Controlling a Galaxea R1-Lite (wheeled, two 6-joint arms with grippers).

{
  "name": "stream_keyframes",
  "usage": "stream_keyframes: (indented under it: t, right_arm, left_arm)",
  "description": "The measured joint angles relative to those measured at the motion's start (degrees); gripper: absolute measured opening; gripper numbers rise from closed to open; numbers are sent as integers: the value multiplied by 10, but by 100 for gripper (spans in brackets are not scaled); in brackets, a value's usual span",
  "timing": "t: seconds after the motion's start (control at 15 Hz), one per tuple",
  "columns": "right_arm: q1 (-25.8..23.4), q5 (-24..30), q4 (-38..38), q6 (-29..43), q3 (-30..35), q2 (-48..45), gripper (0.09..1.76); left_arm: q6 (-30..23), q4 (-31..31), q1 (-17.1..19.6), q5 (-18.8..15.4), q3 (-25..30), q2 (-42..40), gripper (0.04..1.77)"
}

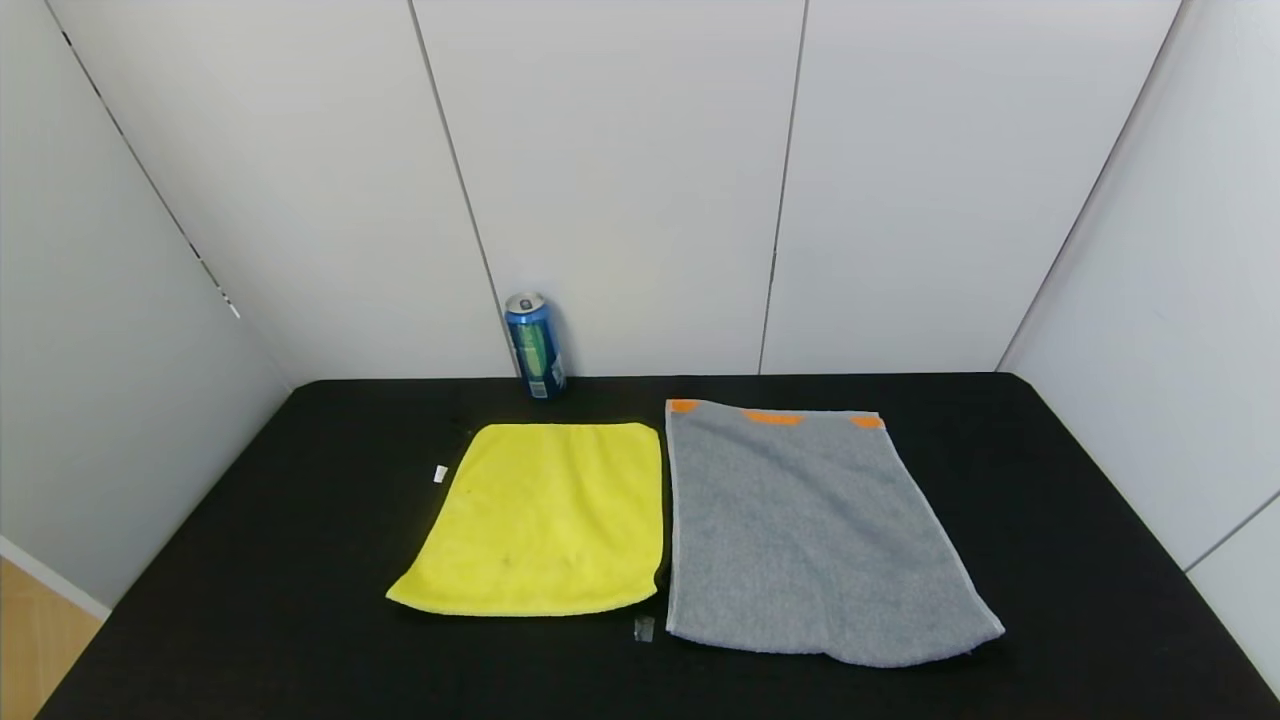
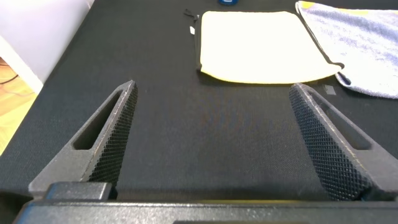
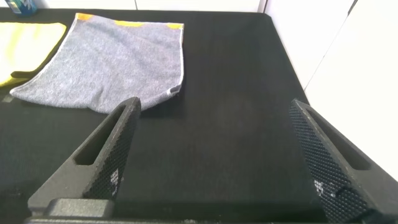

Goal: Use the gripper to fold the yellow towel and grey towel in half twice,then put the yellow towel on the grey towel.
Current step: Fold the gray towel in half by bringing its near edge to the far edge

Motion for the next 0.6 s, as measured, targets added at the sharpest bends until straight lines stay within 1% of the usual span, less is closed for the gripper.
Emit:
stream_keyframes:
  t: [0.6]
  right_arm:
    - [0, -1, -1, 11, 0, 0, 171]
  left_arm:
    - [0, 0, 0, 0, 0, 0, 172]
